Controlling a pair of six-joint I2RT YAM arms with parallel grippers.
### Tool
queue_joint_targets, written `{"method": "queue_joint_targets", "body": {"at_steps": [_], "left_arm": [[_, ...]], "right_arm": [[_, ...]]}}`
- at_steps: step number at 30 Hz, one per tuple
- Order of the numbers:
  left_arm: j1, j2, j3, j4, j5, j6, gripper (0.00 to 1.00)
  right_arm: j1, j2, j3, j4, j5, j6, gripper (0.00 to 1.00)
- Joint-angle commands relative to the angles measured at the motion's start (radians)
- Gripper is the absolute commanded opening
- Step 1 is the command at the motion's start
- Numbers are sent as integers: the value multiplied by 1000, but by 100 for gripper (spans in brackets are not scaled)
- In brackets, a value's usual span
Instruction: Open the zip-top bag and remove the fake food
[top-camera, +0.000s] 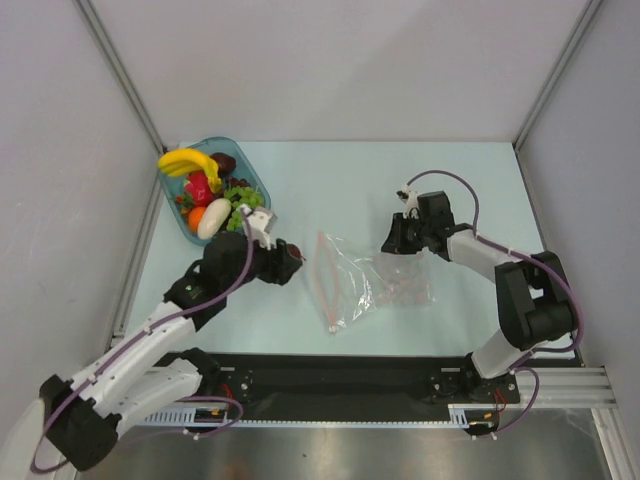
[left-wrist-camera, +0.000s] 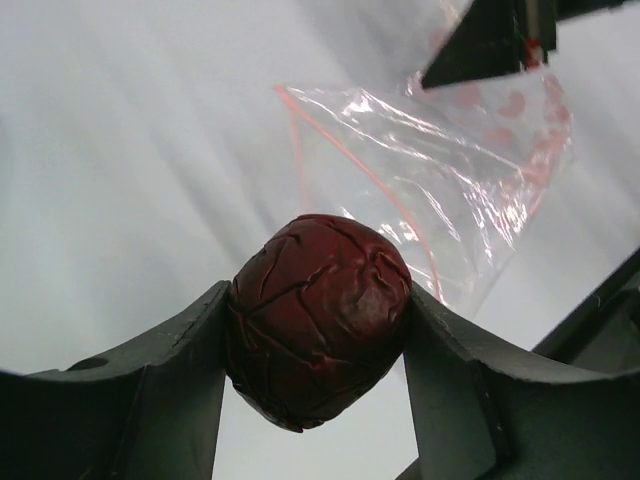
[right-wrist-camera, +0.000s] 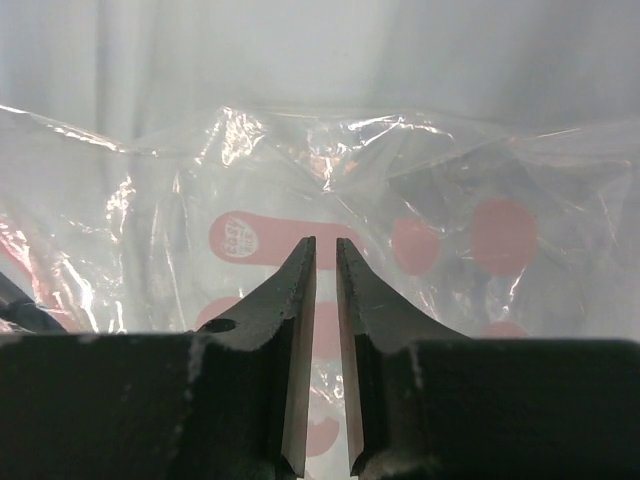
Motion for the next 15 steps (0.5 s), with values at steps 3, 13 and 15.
{"method": "queue_joint_targets", "body": {"at_steps": [3,13,15], "left_arm": [[217,-74,95,-82,-88,-38,23],[354,168,290,80,-343,27,31],[374,274,356,105,-384,41,31]], "right_arm": [[0,-110,3,-12,13,-17,20],[0,-238,15,-105,5,-28,40],[3,-270,29,-122,2,-30,48]]}}
